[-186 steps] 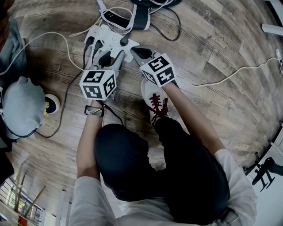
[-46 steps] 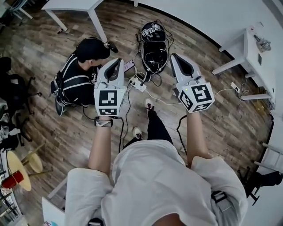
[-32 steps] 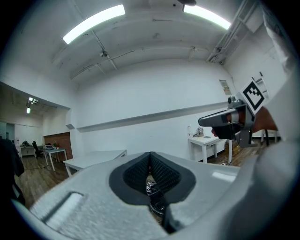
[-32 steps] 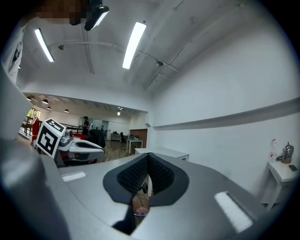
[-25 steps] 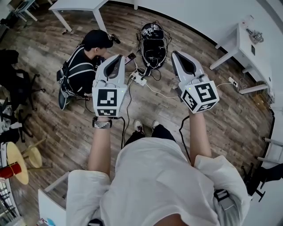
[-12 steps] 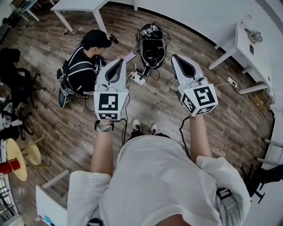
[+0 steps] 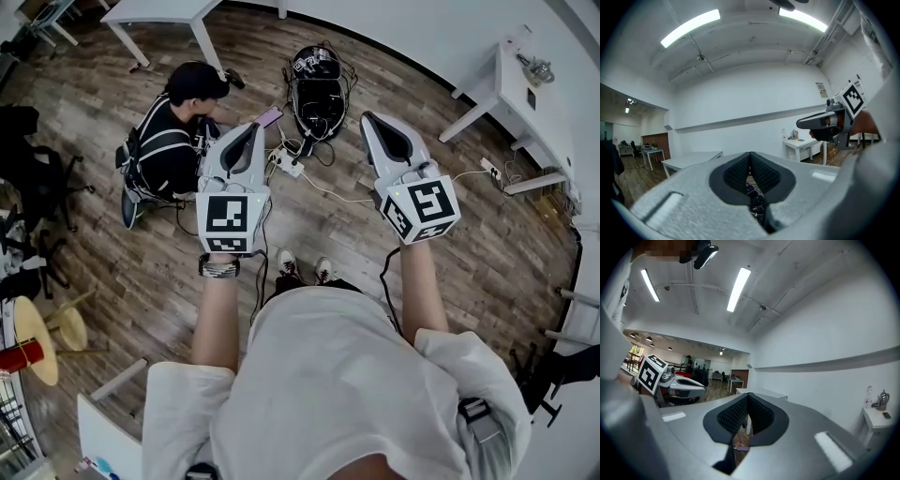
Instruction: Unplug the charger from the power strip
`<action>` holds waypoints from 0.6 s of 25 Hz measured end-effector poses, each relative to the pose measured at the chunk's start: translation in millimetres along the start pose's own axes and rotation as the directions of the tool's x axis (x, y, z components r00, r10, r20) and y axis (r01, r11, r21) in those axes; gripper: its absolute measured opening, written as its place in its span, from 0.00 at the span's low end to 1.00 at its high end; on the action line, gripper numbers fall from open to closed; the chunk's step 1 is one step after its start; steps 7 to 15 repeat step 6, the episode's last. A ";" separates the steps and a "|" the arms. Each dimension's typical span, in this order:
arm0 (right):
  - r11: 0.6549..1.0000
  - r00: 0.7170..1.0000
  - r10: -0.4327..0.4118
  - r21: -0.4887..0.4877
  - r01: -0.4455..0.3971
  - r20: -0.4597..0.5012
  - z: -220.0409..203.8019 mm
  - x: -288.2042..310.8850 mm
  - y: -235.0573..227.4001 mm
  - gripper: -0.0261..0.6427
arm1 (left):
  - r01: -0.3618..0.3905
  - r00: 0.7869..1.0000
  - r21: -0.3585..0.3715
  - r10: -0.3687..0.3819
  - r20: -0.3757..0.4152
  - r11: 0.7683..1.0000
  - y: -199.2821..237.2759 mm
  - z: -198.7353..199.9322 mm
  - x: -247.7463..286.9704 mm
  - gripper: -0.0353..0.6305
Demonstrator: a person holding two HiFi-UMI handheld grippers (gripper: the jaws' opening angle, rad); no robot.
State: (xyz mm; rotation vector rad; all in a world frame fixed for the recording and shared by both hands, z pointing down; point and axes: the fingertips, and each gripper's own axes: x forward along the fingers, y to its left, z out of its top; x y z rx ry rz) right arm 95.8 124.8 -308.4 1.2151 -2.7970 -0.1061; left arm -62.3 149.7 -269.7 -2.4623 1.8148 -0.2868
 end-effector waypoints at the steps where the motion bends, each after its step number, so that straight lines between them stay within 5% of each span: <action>1: 1.000 1.000 -0.002 0.001 0.002 -0.003 -1.3 0.4 -0.3 0.04 | 0.002 1.000 -0.003 -0.002 -0.003 1.000 0.3 -1.6 0.6 0.06; 15: 1.000 1.000 -0.007 0.004 0.007 -0.010 -3.4 5.2 -3.0 0.04 | 0.006 1.000 -0.004 -0.006 -0.014 1.000 3.5 -4.7 4.6 0.06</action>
